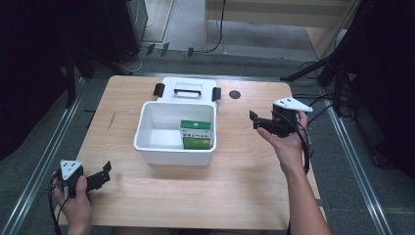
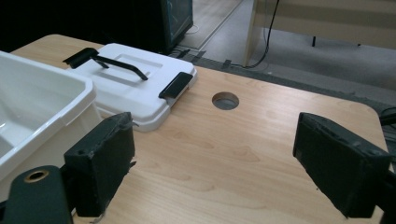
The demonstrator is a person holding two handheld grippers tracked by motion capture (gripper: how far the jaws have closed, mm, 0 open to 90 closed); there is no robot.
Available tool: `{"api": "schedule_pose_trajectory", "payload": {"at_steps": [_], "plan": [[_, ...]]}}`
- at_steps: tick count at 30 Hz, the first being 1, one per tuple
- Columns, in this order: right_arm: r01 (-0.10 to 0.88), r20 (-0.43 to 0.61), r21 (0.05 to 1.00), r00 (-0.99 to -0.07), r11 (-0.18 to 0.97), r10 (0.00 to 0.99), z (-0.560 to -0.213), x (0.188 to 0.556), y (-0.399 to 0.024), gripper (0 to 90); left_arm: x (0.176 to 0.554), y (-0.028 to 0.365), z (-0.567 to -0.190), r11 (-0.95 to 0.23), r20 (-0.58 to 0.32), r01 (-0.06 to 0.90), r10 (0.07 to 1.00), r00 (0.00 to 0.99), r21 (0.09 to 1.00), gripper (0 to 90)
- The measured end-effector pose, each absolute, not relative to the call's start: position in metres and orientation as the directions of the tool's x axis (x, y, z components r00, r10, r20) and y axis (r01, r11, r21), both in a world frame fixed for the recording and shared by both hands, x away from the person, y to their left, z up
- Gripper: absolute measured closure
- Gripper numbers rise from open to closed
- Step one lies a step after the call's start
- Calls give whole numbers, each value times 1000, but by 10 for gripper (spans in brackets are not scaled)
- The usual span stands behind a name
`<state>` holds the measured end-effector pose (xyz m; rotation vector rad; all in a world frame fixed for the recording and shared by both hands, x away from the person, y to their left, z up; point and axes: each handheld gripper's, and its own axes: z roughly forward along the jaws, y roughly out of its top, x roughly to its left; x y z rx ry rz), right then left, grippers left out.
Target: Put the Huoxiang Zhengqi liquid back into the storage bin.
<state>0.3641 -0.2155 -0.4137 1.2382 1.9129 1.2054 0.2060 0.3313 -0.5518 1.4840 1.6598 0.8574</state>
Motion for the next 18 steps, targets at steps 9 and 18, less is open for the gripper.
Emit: {"api": "schedule_pose_trajectory", "payload": {"at_steps": [9, 18], "plan": [[354, -48, 914, -391, 198, 919, -433, 339, -228, 0, 206, 331, -552, 107, -89, 500, 994, -59, 859, 0], [372, -29, 913, -356, 170, 934, -455, 321, -246, 0, 206, 331, -552, 105, -87, 501, 994, -59, 859, 0]]}}
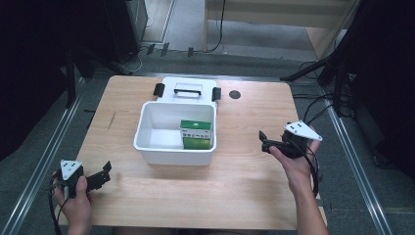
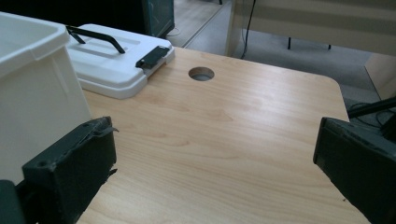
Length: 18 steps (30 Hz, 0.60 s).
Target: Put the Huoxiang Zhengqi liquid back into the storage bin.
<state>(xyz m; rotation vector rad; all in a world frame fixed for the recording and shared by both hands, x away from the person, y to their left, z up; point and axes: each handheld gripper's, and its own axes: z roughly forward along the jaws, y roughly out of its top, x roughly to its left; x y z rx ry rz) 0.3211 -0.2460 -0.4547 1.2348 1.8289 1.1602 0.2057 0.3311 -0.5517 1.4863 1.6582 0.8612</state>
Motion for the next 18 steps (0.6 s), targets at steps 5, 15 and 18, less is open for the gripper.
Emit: {"api": "schedule_pose_trajectory", "payload": {"at_steps": [5, 15, 18], "plan": [[379, -15, 913, -339, 151, 941, -467, 310, -258, 0, 206, 331, -552, 104, -85, 501, 995, -59, 859, 0], [394, 3, 909, -323, 131, 946, -487, 290, -277, 0, 206, 331, -552, 101, -82, 500, 995, -60, 860, 0], [402, 10, 907, -313, 123, 950, -493, 284, -282, 0, 206, 331, -552, 101, -81, 501, 995, -61, 860, 0]]}}
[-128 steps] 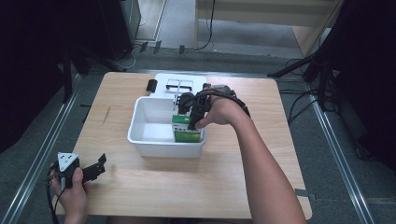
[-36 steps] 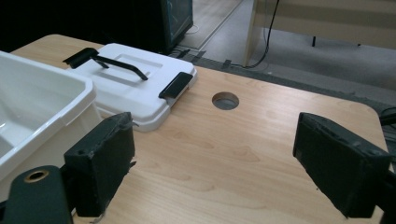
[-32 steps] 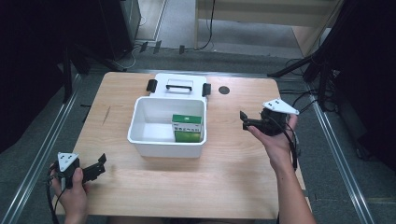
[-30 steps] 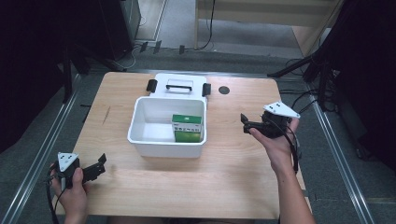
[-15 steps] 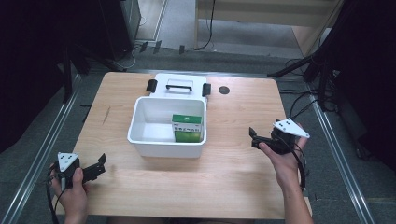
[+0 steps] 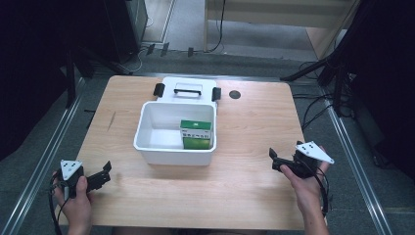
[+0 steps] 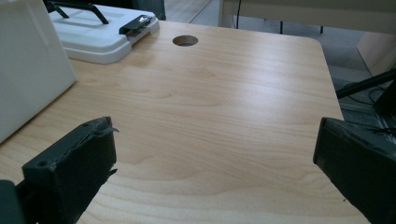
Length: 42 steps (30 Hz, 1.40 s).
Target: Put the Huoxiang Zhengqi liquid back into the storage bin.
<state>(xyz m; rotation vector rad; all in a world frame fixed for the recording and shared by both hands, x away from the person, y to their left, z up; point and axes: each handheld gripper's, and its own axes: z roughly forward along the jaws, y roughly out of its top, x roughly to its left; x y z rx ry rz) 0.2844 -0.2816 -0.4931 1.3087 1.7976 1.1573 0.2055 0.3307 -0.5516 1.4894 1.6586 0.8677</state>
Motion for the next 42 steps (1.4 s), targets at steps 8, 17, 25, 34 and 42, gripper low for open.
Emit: {"api": "schedule_pose_trajectory", "payload": {"at_steps": [8, 17, 25, 34, 42], "plan": [[418, 9, 900, -296, 121, 955, -511, 270, -295, 0, 206, 331, -552, 102, -83, 500, 995, -62, 860, 0], [442, 42, 893, -261, 81, 964, -529, 248, -319, 0, 205, 331, -552, 99, -80, 501, 995, -61, 860, 0], [459, 50, 886, -235, 65, 971, -538, 231, -337, 1, 205, 330, -552, 99, -79, 501, 995, -60, 860, 0], [459, 79, 888, -207, 26, 975, -545, 215, -353, 29, 205, 330, -552, 97, -77, 503, 995, -60, 859, 0], [431, 66, 902, -202, 28, 977, -546, 210, -353, 47, 206, 331, -552, 96, -78, 507, 995, -56, 856, 0]]}}
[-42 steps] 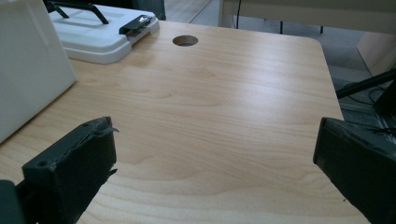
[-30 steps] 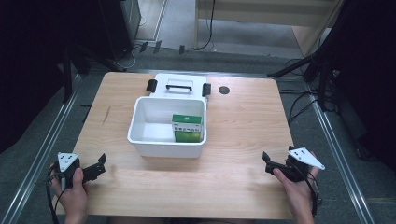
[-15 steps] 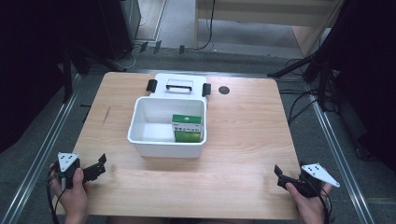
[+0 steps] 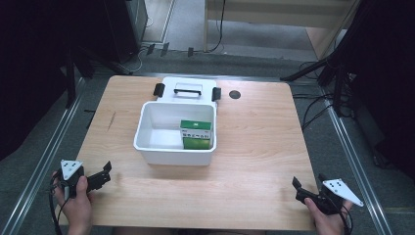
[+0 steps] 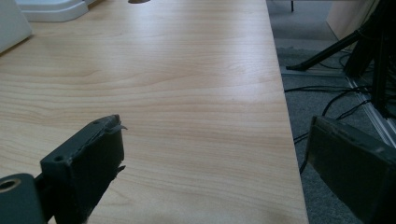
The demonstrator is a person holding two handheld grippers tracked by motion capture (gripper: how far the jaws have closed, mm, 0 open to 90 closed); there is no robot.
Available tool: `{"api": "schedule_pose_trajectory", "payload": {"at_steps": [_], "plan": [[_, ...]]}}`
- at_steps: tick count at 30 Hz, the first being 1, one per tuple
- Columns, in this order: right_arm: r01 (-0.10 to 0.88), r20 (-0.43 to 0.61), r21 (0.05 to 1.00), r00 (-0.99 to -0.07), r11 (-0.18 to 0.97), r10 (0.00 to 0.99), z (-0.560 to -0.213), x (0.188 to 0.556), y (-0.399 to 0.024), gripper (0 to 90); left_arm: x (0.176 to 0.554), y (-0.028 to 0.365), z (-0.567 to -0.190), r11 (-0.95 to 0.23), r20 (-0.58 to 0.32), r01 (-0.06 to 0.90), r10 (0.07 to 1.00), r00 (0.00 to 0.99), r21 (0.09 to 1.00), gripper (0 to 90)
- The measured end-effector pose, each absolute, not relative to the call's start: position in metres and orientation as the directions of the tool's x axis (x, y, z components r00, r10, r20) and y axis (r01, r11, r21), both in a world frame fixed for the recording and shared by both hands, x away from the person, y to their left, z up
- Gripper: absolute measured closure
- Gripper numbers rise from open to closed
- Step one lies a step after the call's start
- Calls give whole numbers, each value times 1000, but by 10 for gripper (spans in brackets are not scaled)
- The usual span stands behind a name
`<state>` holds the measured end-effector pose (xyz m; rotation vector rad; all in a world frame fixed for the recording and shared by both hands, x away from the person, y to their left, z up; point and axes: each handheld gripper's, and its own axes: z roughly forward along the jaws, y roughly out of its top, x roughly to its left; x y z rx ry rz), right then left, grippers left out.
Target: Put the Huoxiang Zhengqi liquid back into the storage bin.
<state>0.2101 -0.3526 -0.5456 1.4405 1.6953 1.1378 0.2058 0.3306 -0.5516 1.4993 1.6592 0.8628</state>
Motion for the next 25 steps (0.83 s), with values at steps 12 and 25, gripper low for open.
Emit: {"api": "schedule_pose_trajectory", "payload": {"at_steps": [12, 25], "plan": [[435, 71, 900, -206, 26, 976, -546, 210, -352, 95, 206, 331, -552, 100, -83, 511, 995, -55, 854, 0], [469, 57, 883, -180, 35, 982, -546, 213, -350, 131, 206, 331, -552, 101, -84, 511, 995, -57, 854, 0]]}}
